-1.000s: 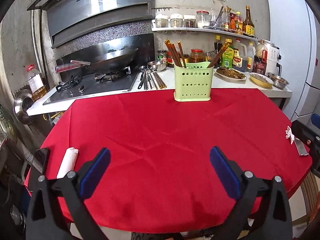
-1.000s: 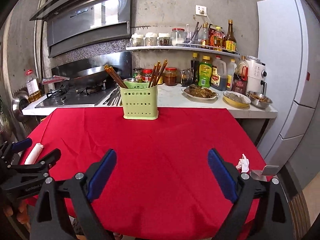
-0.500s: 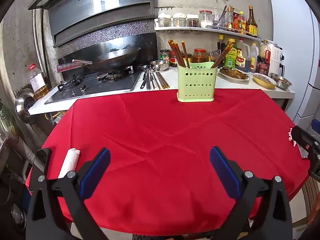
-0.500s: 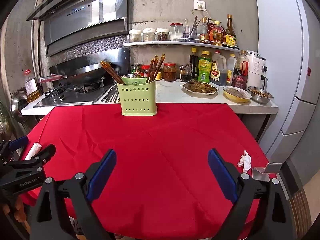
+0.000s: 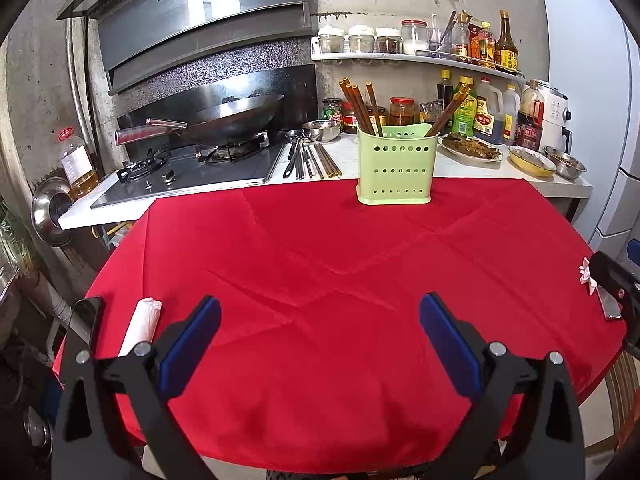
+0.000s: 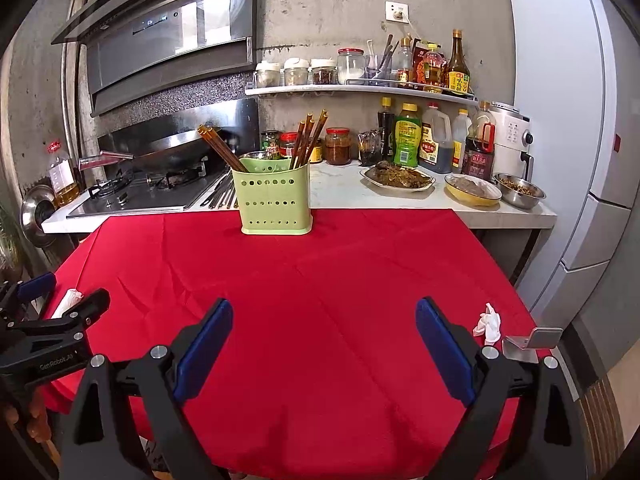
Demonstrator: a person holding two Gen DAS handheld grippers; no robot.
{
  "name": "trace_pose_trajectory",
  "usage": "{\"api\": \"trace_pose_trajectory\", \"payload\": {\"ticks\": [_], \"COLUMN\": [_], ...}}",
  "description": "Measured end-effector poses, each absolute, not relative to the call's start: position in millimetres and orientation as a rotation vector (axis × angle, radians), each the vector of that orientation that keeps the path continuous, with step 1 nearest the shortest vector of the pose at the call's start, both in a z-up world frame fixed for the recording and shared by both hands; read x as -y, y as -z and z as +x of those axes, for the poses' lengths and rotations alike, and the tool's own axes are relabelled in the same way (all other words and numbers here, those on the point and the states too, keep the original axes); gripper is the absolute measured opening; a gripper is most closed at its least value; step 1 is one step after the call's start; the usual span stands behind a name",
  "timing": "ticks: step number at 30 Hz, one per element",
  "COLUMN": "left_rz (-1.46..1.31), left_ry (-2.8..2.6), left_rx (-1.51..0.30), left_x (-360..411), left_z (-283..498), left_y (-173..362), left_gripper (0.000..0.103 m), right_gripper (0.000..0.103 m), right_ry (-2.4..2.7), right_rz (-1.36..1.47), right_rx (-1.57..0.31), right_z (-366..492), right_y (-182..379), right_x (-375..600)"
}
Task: Organize utensils
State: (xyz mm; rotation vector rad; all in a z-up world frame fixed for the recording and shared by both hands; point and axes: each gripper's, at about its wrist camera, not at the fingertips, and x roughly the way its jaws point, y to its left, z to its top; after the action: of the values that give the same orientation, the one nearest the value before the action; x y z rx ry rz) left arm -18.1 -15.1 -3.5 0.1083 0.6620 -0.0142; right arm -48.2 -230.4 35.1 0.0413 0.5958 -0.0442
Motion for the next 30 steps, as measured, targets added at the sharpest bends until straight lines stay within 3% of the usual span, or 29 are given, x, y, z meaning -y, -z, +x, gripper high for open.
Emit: {"api": "trace_pose_trajectory", "payload": {"ticks": [30], "left_rz": [0.111], "left_ry": [0.012], "left_rx": [-0.673], "left_x": [8.2], "left_z": [-13.9], "left_y": [6.7], "left_gripper": [0.097], "right_gripper": [0.092], "right_ry": [0.045], "right_rz": [0.039], "right_rx": [-0.597], "right_z": [-50.4], "right_y": [-36.4], "right_x": [230.7]}}
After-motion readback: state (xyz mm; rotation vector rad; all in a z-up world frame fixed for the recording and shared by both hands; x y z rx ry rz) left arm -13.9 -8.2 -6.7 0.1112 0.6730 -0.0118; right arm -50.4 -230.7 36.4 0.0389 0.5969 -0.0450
